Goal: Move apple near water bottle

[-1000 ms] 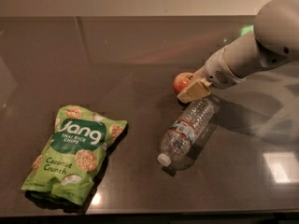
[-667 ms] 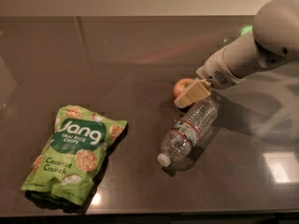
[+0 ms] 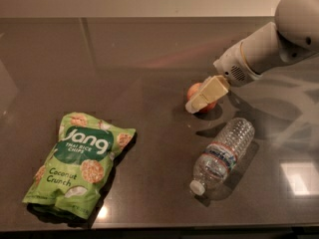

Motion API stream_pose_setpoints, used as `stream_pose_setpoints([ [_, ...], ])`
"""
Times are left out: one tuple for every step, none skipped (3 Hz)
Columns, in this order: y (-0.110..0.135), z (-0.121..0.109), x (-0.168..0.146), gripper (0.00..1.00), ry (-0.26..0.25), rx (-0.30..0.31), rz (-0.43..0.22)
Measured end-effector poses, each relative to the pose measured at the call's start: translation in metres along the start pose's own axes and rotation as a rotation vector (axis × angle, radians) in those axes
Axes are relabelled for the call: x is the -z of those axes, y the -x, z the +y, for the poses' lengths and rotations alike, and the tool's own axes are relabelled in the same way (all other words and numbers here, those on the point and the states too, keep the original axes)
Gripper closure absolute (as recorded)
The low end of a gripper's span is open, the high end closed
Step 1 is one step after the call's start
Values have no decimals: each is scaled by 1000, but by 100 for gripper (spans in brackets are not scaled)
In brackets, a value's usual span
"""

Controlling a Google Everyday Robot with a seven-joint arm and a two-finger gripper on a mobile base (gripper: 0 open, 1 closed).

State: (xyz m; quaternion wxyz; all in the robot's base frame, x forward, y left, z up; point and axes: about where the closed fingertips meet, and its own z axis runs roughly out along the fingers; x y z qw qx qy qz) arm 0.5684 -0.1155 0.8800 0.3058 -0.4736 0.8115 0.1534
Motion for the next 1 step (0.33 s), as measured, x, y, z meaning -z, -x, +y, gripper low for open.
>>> stream_pose_setpoints([
  [0, 0, 0, 0, 0, 0, 0],
])
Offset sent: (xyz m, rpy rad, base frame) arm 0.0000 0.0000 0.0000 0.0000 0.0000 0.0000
